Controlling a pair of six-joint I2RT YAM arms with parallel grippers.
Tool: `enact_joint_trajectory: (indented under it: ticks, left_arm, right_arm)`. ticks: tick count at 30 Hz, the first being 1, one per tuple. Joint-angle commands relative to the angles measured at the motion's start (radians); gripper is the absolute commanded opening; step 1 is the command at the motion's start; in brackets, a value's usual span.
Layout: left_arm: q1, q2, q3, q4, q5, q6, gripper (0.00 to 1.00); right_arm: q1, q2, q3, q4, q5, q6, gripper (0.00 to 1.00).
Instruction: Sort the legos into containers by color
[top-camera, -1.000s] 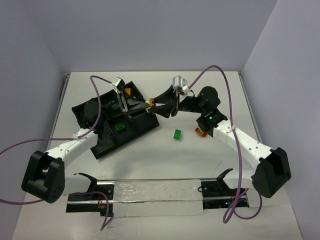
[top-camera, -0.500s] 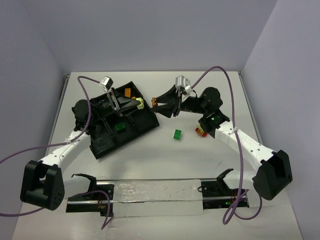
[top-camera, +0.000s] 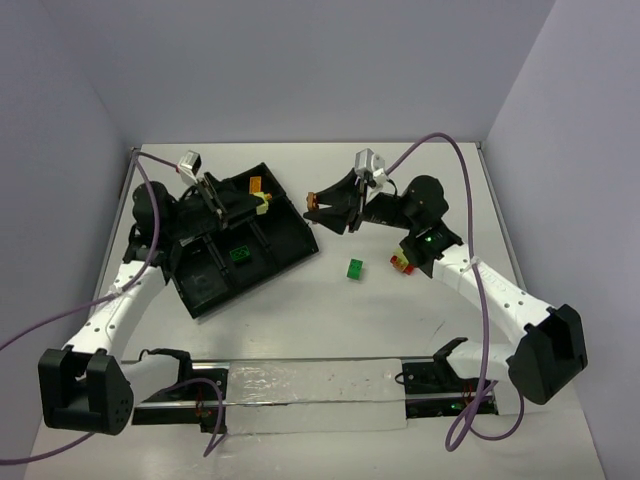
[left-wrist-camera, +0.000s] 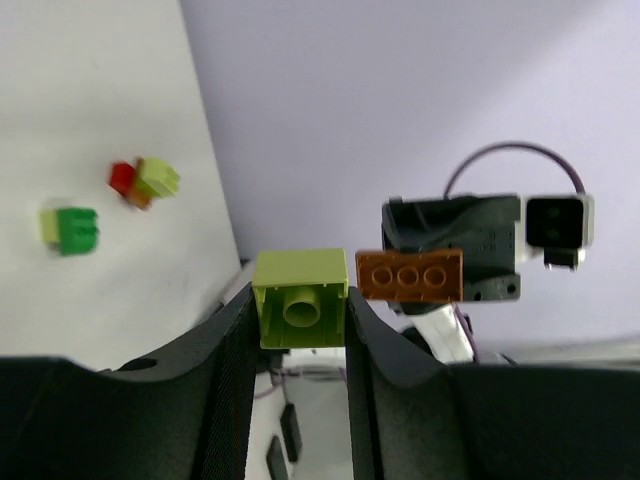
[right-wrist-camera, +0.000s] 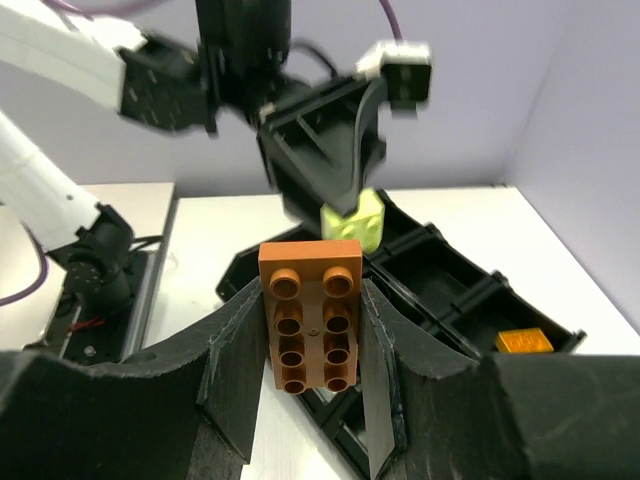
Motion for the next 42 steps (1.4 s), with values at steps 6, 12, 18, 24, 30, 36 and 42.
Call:
enact_joint_trajectory:
  ticks: [6, 12, 18, 24, 30, 36, 42]
  left_arm:
    - [0.073, 0.068, 0.373, -0.773, -0.288, 0.546, 0.0]
    - [0.078, 0.192, 0.532, -0.963, -0.487, 0.678, 0.0]
    - [0.086, 0.298, 0.596, -1.041, -0.635, 0.746, 0.0]
    - [0.103, 0.375, 0.652, -1.042, -0.672, 0.775, 0.0]
    - [0.106, 0.387, 0.663, -1.003, -0.76, 0.78, 0.0]
    - [0.106, 0.395, 0.71, -1.04, -0.809, 0.806, 0.0]
    - [0.106, 0.428, 0.754, -1.067, -0.843, 0.832, 0.0]
  right_arm:
    - [-0.007, -0.057, 0.03, -0.216, 0.223, -0.054, 0.0]
    - [-0.002, -0.058, 0.096, -0.447, 0.425, -0.065, 0.0]
    - [0.035, -0.045, 0.095, -0.527, 0.596, -0.079, 0.0]
    - [0.045, 0.015, 0.172, -0.595, 0.64, -0.046, 0.0]
    - [0.074, 0.025, 0.203, -0.604, 0.632, -0.029, 0.0]
    - [0.104, 0.08, 0.28, -0.682, 0.679, 0.024, 0.0]
    - [0.117, 0.105, 0.288, -0.689, 0.754, 0.025, 0.0]
